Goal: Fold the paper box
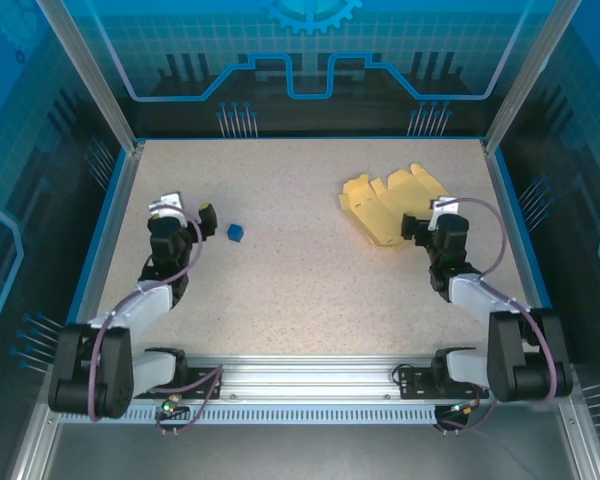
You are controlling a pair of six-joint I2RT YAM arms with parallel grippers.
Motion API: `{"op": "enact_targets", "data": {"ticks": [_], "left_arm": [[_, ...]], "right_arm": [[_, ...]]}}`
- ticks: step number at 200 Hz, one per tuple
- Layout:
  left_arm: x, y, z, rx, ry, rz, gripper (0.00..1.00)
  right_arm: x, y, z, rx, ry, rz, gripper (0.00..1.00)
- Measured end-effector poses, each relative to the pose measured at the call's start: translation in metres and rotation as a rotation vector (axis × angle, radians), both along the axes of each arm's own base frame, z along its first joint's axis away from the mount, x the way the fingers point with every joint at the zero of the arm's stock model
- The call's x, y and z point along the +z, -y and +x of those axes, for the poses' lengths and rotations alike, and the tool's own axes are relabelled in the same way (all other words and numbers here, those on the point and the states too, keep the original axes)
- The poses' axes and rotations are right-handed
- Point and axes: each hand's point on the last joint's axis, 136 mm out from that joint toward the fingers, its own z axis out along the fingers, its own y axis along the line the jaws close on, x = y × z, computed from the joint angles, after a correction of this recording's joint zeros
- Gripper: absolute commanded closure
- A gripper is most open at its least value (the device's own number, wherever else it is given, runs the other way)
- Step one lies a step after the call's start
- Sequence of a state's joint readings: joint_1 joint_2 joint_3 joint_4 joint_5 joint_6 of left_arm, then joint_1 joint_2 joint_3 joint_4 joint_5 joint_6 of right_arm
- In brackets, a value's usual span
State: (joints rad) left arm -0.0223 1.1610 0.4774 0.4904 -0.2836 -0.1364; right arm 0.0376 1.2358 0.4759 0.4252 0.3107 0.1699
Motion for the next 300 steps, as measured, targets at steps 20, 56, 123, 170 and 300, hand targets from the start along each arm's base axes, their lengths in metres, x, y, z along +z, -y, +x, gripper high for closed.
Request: {"op": "enact_targets", "data": {"ticks": [20,56,123,170,300], "left_arm": [[0.026,0.009,0.005,-0.038,-0.001,-0.069,0.01],[0.028,0.053,0.007,-0.220,-0.058,-0.224,0.01],[0.013,0.173,-0.005,-0.556,-0.198,-0.272,0.02],[-0.002,0.203,-0.010,-0.614,-0.252,-0.283,0.03],[-0.031,0.248,-0.011,-0.639,-0.307,-0.352,0.11]], "right_arm": [[0.002,0.021,-0.011,-0.114,-0.041,0.039,0.00],[-0.006,0.022,-0.020,-0.156,-0.158,0.109,0.02],[-0.021,-0.029,-0.015,-0.087,-0.395,0.285,0.07],[-0.060,-0.036,-0.010,-0.137,-0.542,0.428,0.12],[-0.101,-0.046,-0.001,-0.199,-0.535,0.662,0.80]]}}
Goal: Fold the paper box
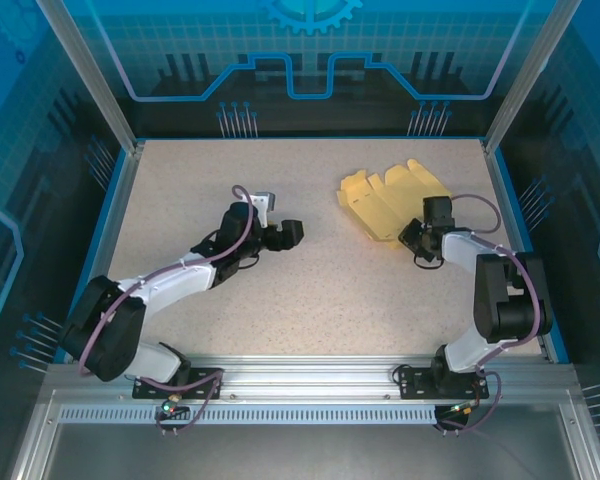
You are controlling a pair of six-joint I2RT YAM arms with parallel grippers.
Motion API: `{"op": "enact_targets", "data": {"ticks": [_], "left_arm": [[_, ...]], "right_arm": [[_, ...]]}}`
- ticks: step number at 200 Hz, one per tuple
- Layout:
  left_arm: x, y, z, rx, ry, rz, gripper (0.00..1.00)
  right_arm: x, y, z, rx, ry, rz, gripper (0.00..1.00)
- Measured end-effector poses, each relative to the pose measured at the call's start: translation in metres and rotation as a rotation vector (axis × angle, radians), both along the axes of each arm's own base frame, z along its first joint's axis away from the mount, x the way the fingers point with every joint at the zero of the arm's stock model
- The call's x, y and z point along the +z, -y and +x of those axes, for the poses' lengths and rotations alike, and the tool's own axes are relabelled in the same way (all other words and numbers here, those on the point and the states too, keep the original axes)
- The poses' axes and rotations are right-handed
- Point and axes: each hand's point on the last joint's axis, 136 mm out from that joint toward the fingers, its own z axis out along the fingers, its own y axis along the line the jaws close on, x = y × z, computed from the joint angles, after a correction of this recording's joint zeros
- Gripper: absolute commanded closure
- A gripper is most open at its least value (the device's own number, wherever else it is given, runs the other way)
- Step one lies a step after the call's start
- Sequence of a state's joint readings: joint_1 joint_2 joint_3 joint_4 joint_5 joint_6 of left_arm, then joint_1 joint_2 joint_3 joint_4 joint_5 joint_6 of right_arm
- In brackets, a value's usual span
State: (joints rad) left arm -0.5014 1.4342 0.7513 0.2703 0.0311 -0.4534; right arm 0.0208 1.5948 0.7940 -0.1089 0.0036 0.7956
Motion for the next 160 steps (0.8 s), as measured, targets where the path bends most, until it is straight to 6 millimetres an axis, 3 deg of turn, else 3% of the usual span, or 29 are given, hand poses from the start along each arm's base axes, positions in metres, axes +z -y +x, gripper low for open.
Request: {"op": "enact_targets", "data": {"ticks": [52,99,160], "left_arm": [[-0.019,0.014,0.008,0.059,-0.090,-0.117,0.13],[-0.037,0.032,0.023,0.087,-0.161,-0.158,0.13],[-0.052,0.017,0.034,0.168,-0.188,-0.085,0.19]], "right_arm": [[0.006,-0.016,0.001,-0.002,0.077,0.105,0.87],[0.016,-0.060,0.002,0.050,0.123,0.183,0.88],[0.021,-0.085,0.002,0.101,0.143,0.227,0.89]]}}
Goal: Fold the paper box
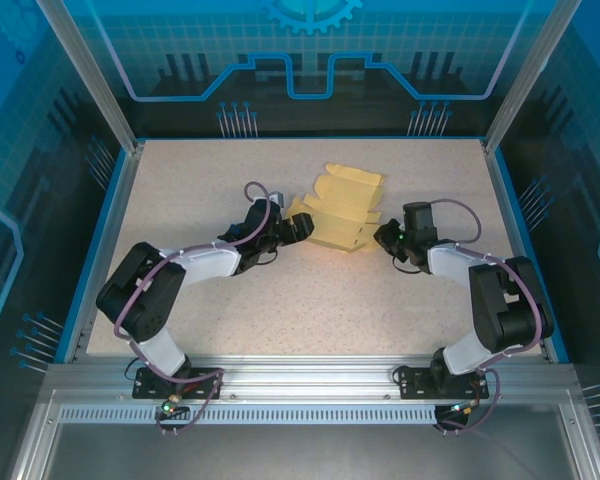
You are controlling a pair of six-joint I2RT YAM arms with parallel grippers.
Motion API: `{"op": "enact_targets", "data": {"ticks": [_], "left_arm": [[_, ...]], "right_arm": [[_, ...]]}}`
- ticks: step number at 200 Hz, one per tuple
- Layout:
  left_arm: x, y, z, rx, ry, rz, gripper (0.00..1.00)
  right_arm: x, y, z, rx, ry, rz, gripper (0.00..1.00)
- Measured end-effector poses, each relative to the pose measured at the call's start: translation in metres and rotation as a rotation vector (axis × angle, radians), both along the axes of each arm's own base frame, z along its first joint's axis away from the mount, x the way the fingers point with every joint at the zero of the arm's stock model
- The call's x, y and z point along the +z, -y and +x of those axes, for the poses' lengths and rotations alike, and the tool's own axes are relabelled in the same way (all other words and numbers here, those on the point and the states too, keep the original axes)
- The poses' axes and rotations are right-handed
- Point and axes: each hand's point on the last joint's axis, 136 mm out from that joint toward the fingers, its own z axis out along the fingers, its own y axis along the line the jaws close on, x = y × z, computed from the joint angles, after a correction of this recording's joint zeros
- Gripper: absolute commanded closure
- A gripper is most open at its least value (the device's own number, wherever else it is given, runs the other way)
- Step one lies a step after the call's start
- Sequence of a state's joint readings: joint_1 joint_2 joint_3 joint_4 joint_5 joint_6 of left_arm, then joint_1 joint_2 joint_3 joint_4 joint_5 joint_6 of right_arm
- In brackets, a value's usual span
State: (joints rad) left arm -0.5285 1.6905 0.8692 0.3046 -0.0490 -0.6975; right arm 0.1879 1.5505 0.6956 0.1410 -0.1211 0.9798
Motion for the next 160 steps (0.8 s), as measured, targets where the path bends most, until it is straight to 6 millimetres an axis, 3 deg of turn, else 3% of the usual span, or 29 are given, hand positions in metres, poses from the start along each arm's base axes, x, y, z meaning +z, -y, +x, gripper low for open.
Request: {"op": "enact_targets", "data": {"ticks": [67,103,160], "left_arm": [[-0.018,-0.016,0.003,0.066,-0.034,0.057,0.27],[-0.038,-0.019,0.001,0.078,-0.073,0.082,0.41],[-0.046,-0.021,0.003,0.084,-0.074,0.096,0.63]], "right_arm": [[0.000,-0.007,0.000,0.014,0.006,-0.002,0.88],[-0.003,-0.012,-0.002,0.025,-0.002,-0.004,0.88],[-0.006,-0.015,-0.004,0.032,-0.008,-0.009,0.88]]}}
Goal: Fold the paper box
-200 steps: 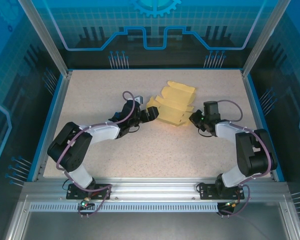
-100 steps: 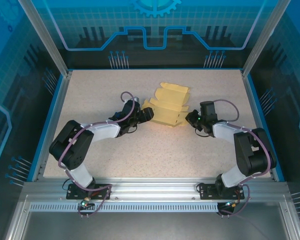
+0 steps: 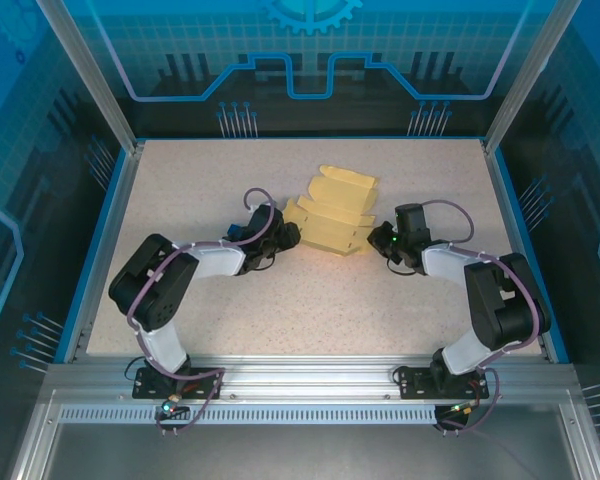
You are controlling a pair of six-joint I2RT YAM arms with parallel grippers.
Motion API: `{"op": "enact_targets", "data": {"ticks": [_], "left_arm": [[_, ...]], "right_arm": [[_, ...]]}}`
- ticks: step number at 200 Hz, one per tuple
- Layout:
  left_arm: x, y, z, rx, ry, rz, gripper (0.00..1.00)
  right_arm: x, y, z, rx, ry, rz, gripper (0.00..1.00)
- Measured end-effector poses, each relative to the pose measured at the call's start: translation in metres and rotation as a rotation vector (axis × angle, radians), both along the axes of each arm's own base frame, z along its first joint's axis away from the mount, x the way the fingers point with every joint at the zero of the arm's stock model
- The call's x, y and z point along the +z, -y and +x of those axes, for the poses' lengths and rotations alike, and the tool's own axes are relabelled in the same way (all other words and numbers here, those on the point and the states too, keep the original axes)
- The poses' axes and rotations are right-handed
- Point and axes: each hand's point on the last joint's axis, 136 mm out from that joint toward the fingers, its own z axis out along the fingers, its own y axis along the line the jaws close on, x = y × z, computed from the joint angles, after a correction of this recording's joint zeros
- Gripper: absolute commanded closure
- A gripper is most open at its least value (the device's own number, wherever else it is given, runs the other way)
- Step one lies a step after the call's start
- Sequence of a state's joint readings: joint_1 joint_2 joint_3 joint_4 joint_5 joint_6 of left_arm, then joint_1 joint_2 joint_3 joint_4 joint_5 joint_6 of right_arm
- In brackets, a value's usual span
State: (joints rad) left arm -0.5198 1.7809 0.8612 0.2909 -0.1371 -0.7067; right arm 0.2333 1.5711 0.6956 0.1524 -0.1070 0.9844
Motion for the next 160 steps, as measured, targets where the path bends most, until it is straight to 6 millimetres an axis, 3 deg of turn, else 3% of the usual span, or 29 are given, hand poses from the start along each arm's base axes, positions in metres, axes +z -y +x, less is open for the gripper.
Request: {"op": "enact_targets", "data": {"ticks": [57,88,102,132,160], "left_arm": [[-0.009,0.000,0.003,-0.010,0.009,0.023,0.88],[-0.004,0.002,0.007,-0.042,0.050,0.038,1.00],[-0.001,0.001,0.005,-0.070,0.072,0.046,1.00],[0.005,-0.002,-0.004,-0.154,0.107,0.060,1.00],[0.014,-0.003,-0.013,-0.237,0.146,0.069,1.00]], "right_arm": [[0.001,-0.002,0.000,0.005,0.006,-0.001,0.84],[0.000,0.000,-0.001,0.034,0.006,-0.039,0.71],[0.003,0.004,-0.002,0.052,0.009,-0.070,0.62],[0.028,0.026,0.005,0.087,0.057,-0.163,0.42],[0.060,0.044,0.029,0.131,0.103,-0.248,0.36]]}}
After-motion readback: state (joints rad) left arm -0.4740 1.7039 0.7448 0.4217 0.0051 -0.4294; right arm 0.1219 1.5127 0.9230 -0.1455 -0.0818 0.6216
